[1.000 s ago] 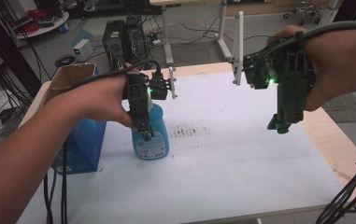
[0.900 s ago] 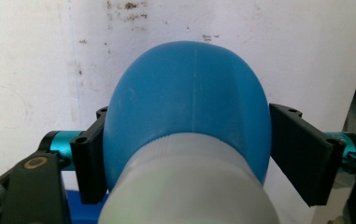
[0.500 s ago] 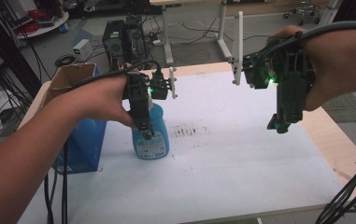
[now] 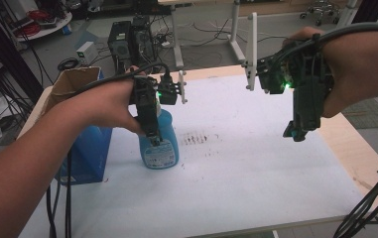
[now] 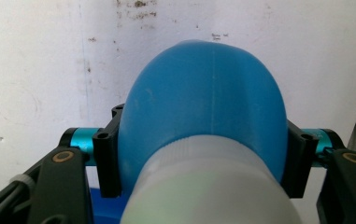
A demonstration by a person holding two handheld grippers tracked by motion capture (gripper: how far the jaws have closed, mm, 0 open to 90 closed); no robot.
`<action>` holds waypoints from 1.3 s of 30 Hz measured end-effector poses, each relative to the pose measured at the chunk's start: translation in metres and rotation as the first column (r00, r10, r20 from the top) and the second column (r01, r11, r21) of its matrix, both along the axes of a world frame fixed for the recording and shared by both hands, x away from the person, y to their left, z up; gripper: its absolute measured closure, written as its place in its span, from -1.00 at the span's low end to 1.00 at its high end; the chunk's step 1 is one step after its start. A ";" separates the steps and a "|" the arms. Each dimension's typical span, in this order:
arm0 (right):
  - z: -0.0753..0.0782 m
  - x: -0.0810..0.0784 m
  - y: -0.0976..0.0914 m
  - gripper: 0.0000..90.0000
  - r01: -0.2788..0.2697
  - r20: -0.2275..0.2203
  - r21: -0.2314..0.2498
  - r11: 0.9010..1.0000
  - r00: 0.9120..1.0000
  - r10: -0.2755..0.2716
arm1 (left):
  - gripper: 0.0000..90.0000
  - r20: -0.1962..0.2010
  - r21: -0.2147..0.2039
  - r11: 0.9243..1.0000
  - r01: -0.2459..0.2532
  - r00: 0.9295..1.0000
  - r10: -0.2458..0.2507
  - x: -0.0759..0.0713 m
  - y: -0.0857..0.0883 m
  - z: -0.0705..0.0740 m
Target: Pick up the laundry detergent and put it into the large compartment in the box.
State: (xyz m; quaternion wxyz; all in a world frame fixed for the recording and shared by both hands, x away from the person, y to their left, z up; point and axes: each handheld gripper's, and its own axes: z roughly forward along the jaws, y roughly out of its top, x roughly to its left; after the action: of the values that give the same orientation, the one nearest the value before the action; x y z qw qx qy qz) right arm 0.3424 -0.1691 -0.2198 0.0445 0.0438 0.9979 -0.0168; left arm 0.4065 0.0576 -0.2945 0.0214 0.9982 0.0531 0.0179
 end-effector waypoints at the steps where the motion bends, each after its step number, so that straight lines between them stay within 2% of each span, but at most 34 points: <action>1: 0.000 0.000 0.000 -0.96 0.002 0.002 0.000 1.000 1.000 -0.002 | -0.25 -0.001 0.001 1.000 -0.001 1.000 0.001 0.000 0.000 0.000; 6: 0.000 0.000 -0.001 -0.96 0.009 0.002 0.003 1.000 1.000 -0.009 | -0.17 0.003 0.001 1.000 -0.001 1.000 0.001 0.002 0.000 -0.001; 14: -0.001 0.000 0.000 -0.96 0.005 0.002 0.003 1.000 1.000 -0.005 | -0.16 0.001 0.012 1.000 0.008 1.000 -0.008 0.002 0.000 -0.001; 21: 0.000 -0.002 0.000 -0.96 0.006 0.003 0.004 1.000 1.000 -0.006 | -0.15 0.003 0.024 1.000 -0.010 1.000 0.010 0.002 0.000 0.000; 26: 0.000 -0.003 -0.001 -0.96 0.005 0.005 0.006 1.000 1.000 -0.005 | -0.15 0.014 0.026 1.000 -0.007 1.000 0.007 -0.003 0.001 0.004; 30: 0.001 -0.004 -0.001 -0.96 0.008 0.008 0.010 1.000 1.000 -0.008 | -0.15 0.006 0.012 1.000 -0.021 1.000 0.021 -0.008 0.003 0.015; 36: 0.001 -0.004 0.000 -0.96 0.001 0.008 0.011 1.000 1.000 -0.001 | -0.15 0.001 -0.002 0.999 -0.036 0.999 0.036 -0.014 0.009 0.047; 39: 0.001 -0.004 0.001 -0.96 -0.005 0.007 0.013 1.000 1.000 0.005 | -0.15 -0.012 0.023 0.998 -0.064 0.998 0.064 -0.015 0.014 0.064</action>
State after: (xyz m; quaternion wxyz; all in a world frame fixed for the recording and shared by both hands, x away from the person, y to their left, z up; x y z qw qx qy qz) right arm 0.3388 -0.1677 -0.2192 0.0476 0.0418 0.9979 -0.0099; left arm 0.3912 0.0717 -0.2309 0.0094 0.9962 0.0851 0.0129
